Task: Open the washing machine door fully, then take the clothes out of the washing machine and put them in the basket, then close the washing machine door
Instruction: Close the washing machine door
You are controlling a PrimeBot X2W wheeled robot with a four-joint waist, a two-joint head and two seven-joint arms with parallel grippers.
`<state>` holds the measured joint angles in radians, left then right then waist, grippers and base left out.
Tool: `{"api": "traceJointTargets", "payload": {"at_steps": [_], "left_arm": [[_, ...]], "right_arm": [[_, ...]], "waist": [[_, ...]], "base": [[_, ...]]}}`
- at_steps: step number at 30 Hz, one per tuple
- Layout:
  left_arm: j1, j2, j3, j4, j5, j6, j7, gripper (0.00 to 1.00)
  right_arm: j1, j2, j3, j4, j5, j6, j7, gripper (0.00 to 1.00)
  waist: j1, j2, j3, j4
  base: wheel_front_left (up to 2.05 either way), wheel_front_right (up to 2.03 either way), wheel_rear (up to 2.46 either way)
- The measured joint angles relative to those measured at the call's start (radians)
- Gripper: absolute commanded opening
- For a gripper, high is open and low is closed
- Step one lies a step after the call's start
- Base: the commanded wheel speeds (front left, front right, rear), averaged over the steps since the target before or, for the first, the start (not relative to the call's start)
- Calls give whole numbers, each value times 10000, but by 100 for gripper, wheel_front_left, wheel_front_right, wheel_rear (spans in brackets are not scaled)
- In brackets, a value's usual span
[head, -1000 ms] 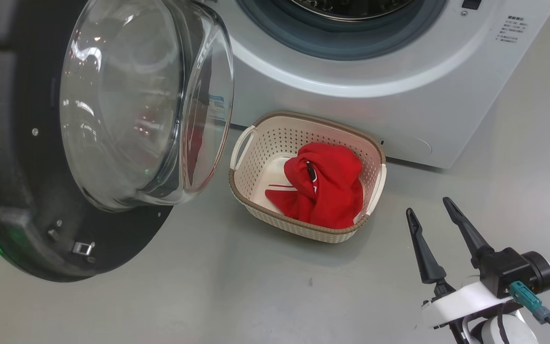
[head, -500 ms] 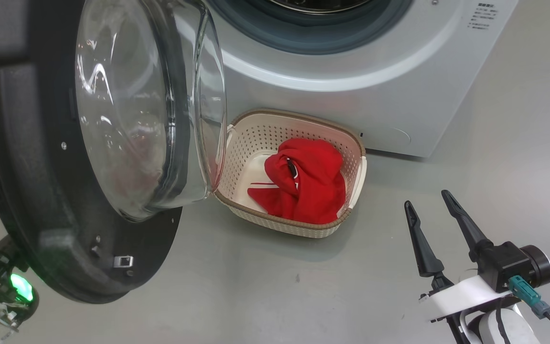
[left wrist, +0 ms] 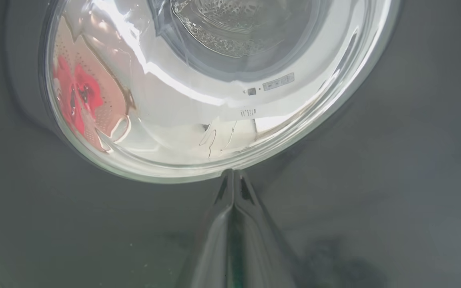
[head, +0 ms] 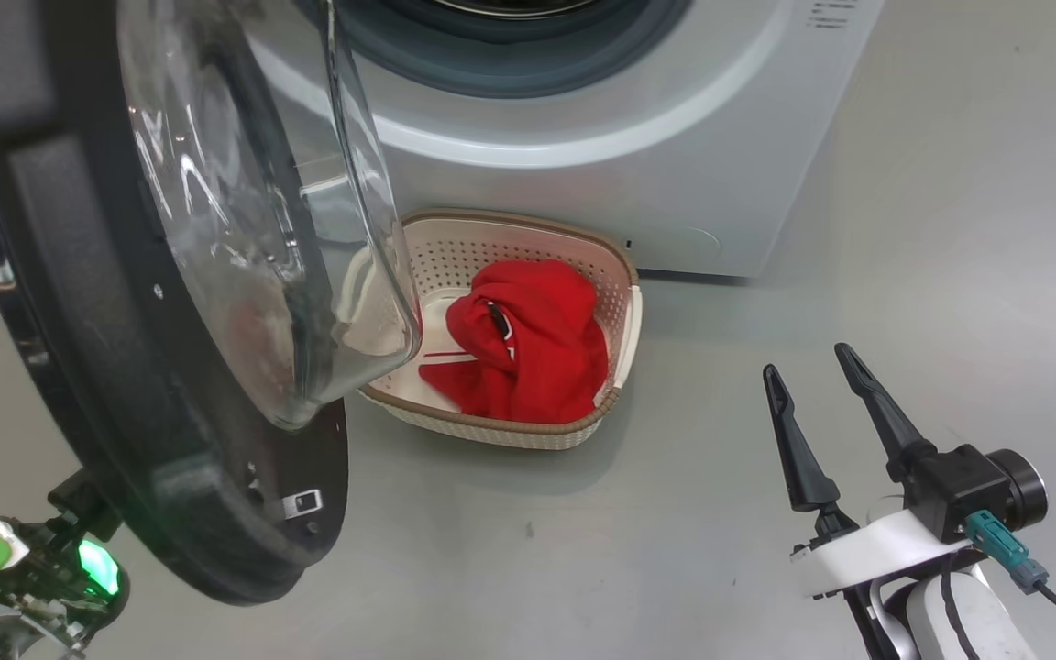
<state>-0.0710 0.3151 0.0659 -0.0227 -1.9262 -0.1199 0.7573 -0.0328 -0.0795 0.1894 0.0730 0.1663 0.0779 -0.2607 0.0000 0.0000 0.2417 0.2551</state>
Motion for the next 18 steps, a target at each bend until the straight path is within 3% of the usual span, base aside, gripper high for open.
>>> {"api": "traceJointTargets", "payload": {"at_steps": [18], "left_arm": [[-42, -445, -399, -341, 186, -2, 84, 0]], "right_arm": [[-269, 173, 148, 50, 261, 0, 0, 100]], "waist": [[0, 0, 294, -1648]], "base": [[0, 0, 0]]}}
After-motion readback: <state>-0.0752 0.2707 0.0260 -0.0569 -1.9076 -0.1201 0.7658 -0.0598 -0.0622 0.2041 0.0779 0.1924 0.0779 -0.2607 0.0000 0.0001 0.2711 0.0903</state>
